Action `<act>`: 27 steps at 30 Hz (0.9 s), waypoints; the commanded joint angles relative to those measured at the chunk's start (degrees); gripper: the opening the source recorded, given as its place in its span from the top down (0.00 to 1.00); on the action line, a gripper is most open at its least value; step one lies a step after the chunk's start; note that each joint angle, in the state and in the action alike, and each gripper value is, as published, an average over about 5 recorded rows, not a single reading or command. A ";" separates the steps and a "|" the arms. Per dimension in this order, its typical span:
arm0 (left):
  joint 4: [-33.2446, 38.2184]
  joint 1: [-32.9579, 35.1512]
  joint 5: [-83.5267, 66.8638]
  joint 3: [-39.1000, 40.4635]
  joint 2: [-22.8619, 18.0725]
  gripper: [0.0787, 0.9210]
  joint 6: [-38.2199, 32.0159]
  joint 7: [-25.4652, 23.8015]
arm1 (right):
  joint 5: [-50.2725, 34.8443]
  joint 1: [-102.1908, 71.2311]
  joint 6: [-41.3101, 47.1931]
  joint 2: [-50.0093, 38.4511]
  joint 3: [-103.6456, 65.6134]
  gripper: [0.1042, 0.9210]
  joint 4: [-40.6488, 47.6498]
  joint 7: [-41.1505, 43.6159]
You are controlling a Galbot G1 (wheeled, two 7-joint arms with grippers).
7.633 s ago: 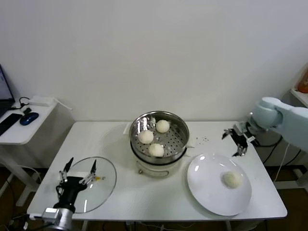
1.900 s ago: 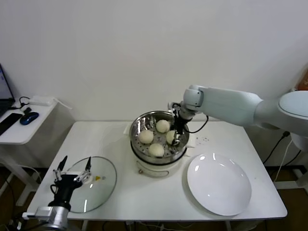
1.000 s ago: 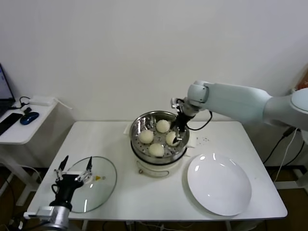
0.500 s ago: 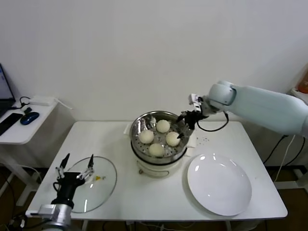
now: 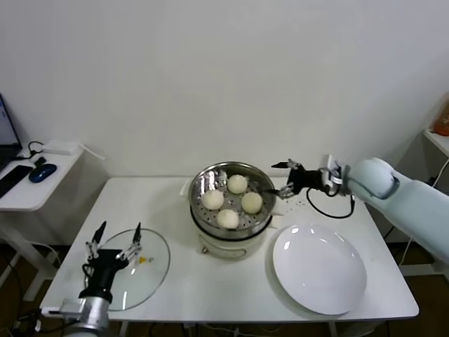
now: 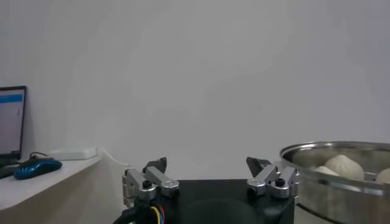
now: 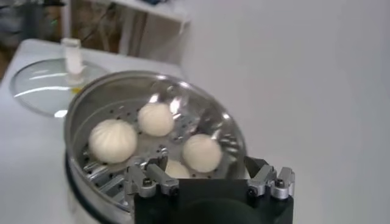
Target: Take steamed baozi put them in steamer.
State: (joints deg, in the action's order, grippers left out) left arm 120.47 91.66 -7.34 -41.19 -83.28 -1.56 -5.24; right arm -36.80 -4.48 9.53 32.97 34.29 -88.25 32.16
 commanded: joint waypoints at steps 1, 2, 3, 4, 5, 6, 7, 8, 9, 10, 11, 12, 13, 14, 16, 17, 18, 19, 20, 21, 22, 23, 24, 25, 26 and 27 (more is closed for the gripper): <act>-0.69 0.50 0.30 -0.55 -0.27 0.12 -1.00 0.27 | 8.19 -47.05 -8.69 2.69 -49.66 0.12 -8.52 -11.38; -0.80 0.55 0.28 -0.72 -0.28 0.12 -1.07 0.28 | 8.91 -49.62 -9.40 5.08 -52.35 0.12 -8.91 -11.80; -0.88 0.60 0.27 -0.88 -0.28 0.12 -1.13 0.29 | 9.75 -52.46 -10.32 8.01 -55.16 0.12 -9.30 -12.16; -0.93 0.62 0.27 -1.01 -0.28 0.12 -1.16 0.30 | 10.48 -54.62 -11.20 10.49 -57.24 0.12 -9.56 -12.30; -1.01 0.61 0.28 -1.11 -0.28 0.12 -1.17 0.30 | 11.16 -56.69 -12.09 12.98 -59.21 0.12 -9.81 -12.38; -1.10 0.59 0.29 -1.18 -0.28 0.12 -1.19 0.31 | 11.82 -58.55 -12.99 15.43 -61.17 0.12 -10.06 -12.38; -1.21 0.56 0.35 -1.25 -0.32 0.12 -1.22 0.32 | 12.28 -60.18 -13.76 17.60 -62.73 0.12 -10.30 -12.34; -1.34 0.52 0.41 -1.30 -0.38 0.12 -1.25 0.32 | 12.55 -61.48 -14.29 19.51 -64.14 0.12 -10.64 -12.32; -1.46 0.48 0.48 -1.34 -0.46 0.12 -1.28 0.32 | 12.63 -62.74 -14.67 21.33 -65.39 0.12 -11.01 -12.30; -1.57 0.48 0.54 -1.37 -0.54 0.12 -1.32 0.30 | 12.63 -63.89 -15.06 23.05 -66.36 0.12 -11.35 -12.25; -1.65 0.52 0.63 -1.41 -0.61 0.12 -1.38 0.27 | 12.67 -64.97 -15.46 24.71 -67.16 0.12 -11.65 -12.16; -1.71 0.59 0.73 -1.45 -0.65 0.12 -1.46 0.23 | 12.77 -65.95 -15.91 26.31 -67.79 0.12 -11.91 -12.05; -1.77 0.68 0.83 -1.49 -0.69 0.12 -1.58 0.17 | 12.92 -66.90 -16.44 27.74 -68.30 0.12 -12.07 -11.94; -1.83 0.77 0.93 -1.55 -0.71 0.12 -1.70 0.12 | 13.13 -67.96 -17.08 29.34 -68.86 0.12 -12.19 -11.79; -1.92 0.93 1.08 -1.68 -0.78 0.12 -1.96 0.02 | 13.51 -69.84 -18.23 32.52 -69.71 0.12 -12.38 -11.39; -1.97 0.99 1.09 -1.74 -0.81 0.12 -2.07 -0.03 | 13.65 -70.72 -18.79 33.94 -70.03 0.12 -12.43 -11.18; -2.01 1.02 1.09 -1.80 -0.85 0.12 -2.15 -0.06 | 13.85 -71.66 -19.43 35.52 -70.31 0.12 -12.44 -10.97; -2.08 0.99 1.07 -1.84 -0.90 0.12 -2.21 -0.10 | 14.08 -72.52 -20.04 36.93 -70.47 0.12 -12.42 -10.72; -2.16 0.95 1.05 -1.88 -0.95 0.12 -2.27 -0.14 | 14.26 -73.30 -20.55 38.06 -70.57 0.12 -12.41 -10.52; -2.25 0.86 1.03 -1.93 -1.00 0.12 -2.31 -0.19 | 14.42 -74.03 -21.04 39.15 -70.65 0.12 -12.39 -10.39; -2.36 0.74 0.99 -1.99 -1.05 0.12 -2.38 -0.25 | 14.52 -74.71 -21.52 40.23 -70.72 0.12 -12.39 -10.28; -2.49 0.62 0.95 -2.03 -1.09 0.12 -2.45 -0.32 | 14.53 -75.27 -21.88 41.07 -70.78 0.12 -12.40 -10.20; -2.63 0.52 0.93 -2.09 -1.13 0.12 -2.54 -0.40 | 14.52 -75.75 -22.14 41.82 -70.83 0.12 -12.43 -10.19; -2.80 0.43 0.91 -2.14 -1.15 0.12 -2.64 -0.50 | 14.53 -76.24 -22.45 42.55 -70.86 0.12 -12.46 -10.19; -2.98 0.37 0.88 -2.18 -1.18 0.12 -2.77 -0.63 | 14.54 -76.69 -22.72 43.08 -70.86 0.12 -12.49 -10.19; -3.16 0.35 0.88 -2.24 -1.21 0.12 -2.92 -0.82 | 14.60 -77.21 -22.95 43.55 -70.83 0.12 -12.57 -10.18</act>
State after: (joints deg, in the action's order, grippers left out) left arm 118.01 92.23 -6.48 -43.26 -84.40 -3.87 -5.60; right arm -24.14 -68.80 -8.19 62.77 -28.73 -99.41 22.35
